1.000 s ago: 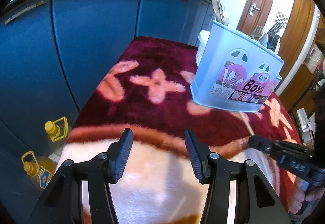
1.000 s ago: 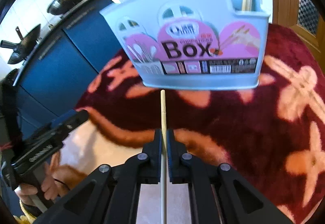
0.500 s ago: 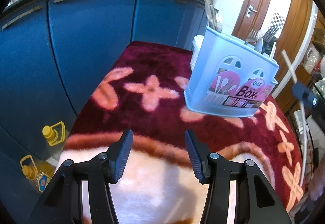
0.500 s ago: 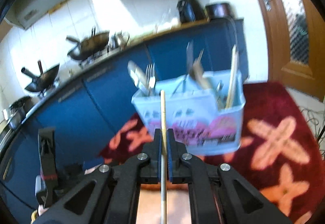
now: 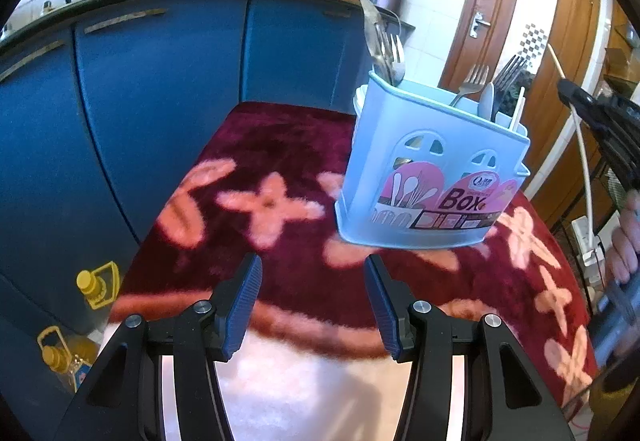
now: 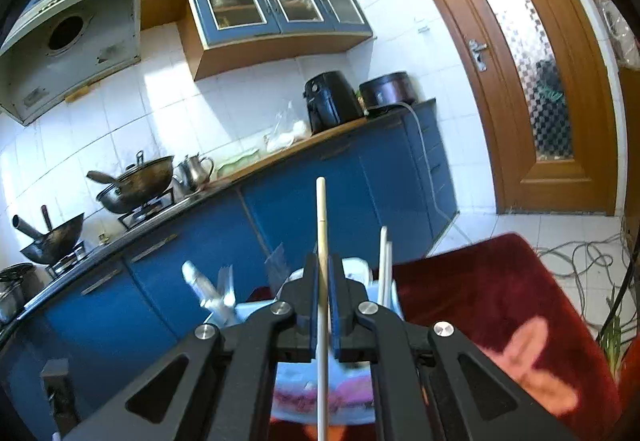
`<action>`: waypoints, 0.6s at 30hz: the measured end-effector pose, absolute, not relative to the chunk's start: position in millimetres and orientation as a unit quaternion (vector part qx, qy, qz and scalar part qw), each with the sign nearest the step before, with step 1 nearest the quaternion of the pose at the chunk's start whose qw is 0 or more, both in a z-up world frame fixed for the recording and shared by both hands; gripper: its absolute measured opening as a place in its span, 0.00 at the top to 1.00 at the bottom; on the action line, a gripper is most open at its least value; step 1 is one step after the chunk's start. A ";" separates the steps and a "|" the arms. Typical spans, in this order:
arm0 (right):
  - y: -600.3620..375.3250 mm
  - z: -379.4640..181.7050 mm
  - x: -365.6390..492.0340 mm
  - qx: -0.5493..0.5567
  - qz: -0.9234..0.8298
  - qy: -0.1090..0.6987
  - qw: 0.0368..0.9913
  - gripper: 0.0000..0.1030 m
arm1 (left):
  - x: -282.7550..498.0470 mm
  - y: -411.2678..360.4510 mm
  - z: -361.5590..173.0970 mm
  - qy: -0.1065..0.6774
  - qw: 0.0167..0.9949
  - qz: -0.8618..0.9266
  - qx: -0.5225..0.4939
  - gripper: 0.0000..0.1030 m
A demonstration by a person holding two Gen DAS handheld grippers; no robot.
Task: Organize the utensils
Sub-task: 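Lift the chopsticks with the right tool and lower them into the holder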
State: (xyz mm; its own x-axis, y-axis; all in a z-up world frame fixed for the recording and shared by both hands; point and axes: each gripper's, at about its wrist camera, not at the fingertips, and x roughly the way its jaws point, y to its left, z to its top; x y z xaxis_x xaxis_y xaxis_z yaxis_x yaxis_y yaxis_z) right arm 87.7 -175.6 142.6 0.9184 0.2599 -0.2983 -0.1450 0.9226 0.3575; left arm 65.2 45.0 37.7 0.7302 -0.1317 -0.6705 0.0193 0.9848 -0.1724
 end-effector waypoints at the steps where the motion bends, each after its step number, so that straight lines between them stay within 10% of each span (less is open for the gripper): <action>1: -175.7 143.2 92.6 0.164 0.105 0.168 0.966 0.94 | 66.7 44.4 37.3 0.365 0.927 -0.041 -0.077 0.47; 18: -171.2 133.8 158.8 0.110 0.054 0.090 0.988 0.94 | 100.2 32.7 30.6 0.362 0.927 -0.051 -0.088 0.47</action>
